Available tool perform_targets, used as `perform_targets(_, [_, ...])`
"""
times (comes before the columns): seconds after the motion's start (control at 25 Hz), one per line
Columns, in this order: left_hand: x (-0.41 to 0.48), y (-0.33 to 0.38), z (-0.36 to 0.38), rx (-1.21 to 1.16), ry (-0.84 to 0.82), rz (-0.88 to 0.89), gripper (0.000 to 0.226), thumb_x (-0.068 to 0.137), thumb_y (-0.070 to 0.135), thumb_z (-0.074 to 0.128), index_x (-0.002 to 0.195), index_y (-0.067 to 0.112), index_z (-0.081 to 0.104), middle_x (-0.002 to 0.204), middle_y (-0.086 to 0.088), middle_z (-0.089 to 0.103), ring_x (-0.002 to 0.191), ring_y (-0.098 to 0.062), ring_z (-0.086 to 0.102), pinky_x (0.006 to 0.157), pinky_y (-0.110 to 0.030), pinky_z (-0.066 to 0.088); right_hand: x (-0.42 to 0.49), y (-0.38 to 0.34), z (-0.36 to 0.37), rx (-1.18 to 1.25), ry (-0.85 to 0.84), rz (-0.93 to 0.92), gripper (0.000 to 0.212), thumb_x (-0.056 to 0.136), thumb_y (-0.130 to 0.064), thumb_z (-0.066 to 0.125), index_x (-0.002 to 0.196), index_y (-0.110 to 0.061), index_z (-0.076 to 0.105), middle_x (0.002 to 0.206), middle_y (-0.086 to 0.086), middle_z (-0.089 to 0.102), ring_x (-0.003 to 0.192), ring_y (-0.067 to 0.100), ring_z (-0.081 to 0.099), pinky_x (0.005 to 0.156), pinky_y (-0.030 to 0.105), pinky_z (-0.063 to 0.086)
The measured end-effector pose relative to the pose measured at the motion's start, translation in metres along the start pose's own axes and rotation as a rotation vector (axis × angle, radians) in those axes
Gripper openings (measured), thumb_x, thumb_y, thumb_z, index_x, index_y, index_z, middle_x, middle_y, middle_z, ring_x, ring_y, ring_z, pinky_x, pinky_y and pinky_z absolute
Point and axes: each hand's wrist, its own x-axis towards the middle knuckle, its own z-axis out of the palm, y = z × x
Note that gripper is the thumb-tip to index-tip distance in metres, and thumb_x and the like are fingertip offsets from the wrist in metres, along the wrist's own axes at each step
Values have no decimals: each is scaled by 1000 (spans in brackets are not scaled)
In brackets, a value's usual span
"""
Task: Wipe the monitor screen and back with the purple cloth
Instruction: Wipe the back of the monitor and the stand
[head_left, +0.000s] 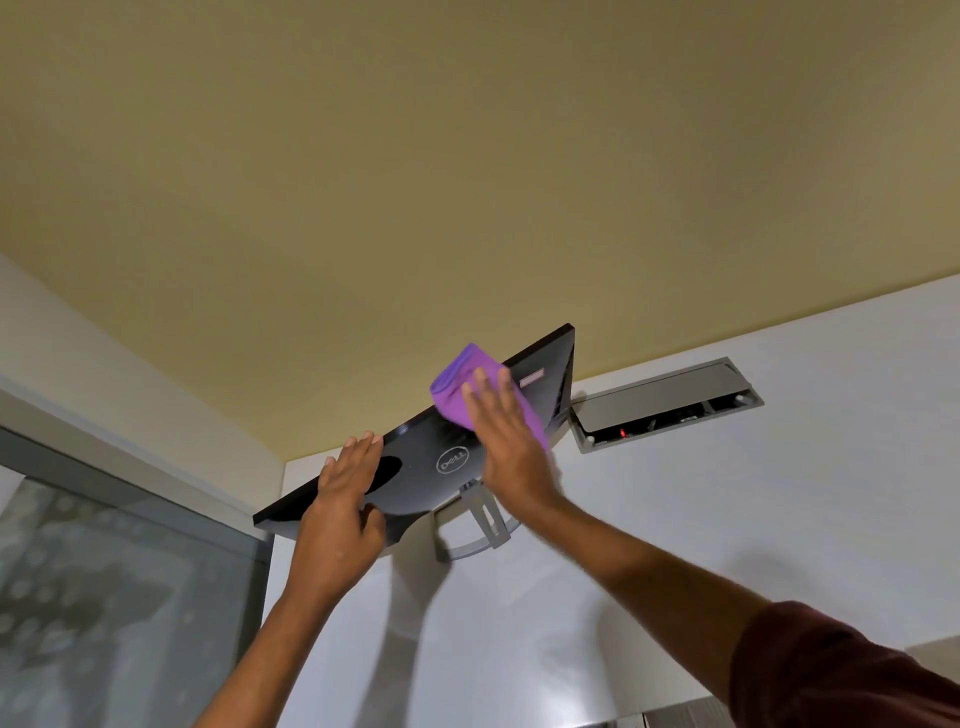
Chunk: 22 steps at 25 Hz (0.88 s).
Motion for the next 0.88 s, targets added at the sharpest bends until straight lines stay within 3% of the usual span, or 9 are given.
perform_targets(0.12, [-1, -2, 1, -6, 14, 10, 91, 77, 5, 43, 167, 23, 37, 174, 9, 30, 165, -9, 17, 136, -42, 15, -11, -31, 19, -56, -95, -91, 68, 106, 0, 41, 170, -8, 19, 179, 11, 10, 165, 41, 1, 126, 55, 34])
perform_targets(0.2, [-1, 2, 3, -3, 20, 1, 91, 78, 6, 43, 167, 22, 35, 174, 10, 28, 165, -8, 15, 136, -39, 10, -12, -38, 27, -116, -78, -70, 64, 114, -16, 42, 170, -7, 15, 179, 13, 7, 165, 42, -1, 127, 56, 28])
perform_targets(0.32, [-2, 10, 10, -26, 52, -25, 88, 80, 7, 46, 167, 18, 35, 174, 10, 28, 166, -8, 12, 135, -28, -1, -7, -26, 26, -176, -90, -132, 80, 96, 5, 47, 170, -6, 16, 179, 15, 9, 164, 43, 3, 130, 56, 24])
perform_targets(0.44, [-3, 9, 12, -61, 62, -6, 88, 80, 5, 48, 166, 17, 36, 174, 9, 31, 166, -10, 14, 135, -28, -2, 3, 2, 14, -189, -66, -213, 89, 83, 16, 43, 168, -4, 24, 176, 17, 19, 164, 42, 12, 132, 56, 20])
perform_targets(0.52, [-1, 7, 9, -73, 70, 2, 88, 79, 4, 48, 165, 18, 39, 172, 11, 33, 165, -7, 16, 135, -31, 1, 9, 19, 5, -177, -10, -124, 92, 79, 21, 43, 167, -3, 28, 176, 16, 22, 164, 39, 13, 133, 55, 18])
perform_targets(0.68, [-1, 10, 6, -126, 84, -32, 87, 79, 3, 47, 163, 21, 44, 169, 17, 37, 163, 0, 19, 136, -32, 4, 27, 37, 0, -77, 155, 273, 95, 84, 19, 57, 169, -3, 21, 178, 14, 13, 166, 36, 4, 130, 56, 25])
perform_targets(0.88, [0, 10, 4, -131, 73, -28, 88, 77, 1, 47, 163, 21, 43, 169, 13, 39, 163, -4, 21, 136, -34, 5, 47, 25, 15, 305, 428, 550, 85, 93, 17, 53, 168, -1, 19, 178, 13, 13, 166, 27, 11, 133, 51, 20])
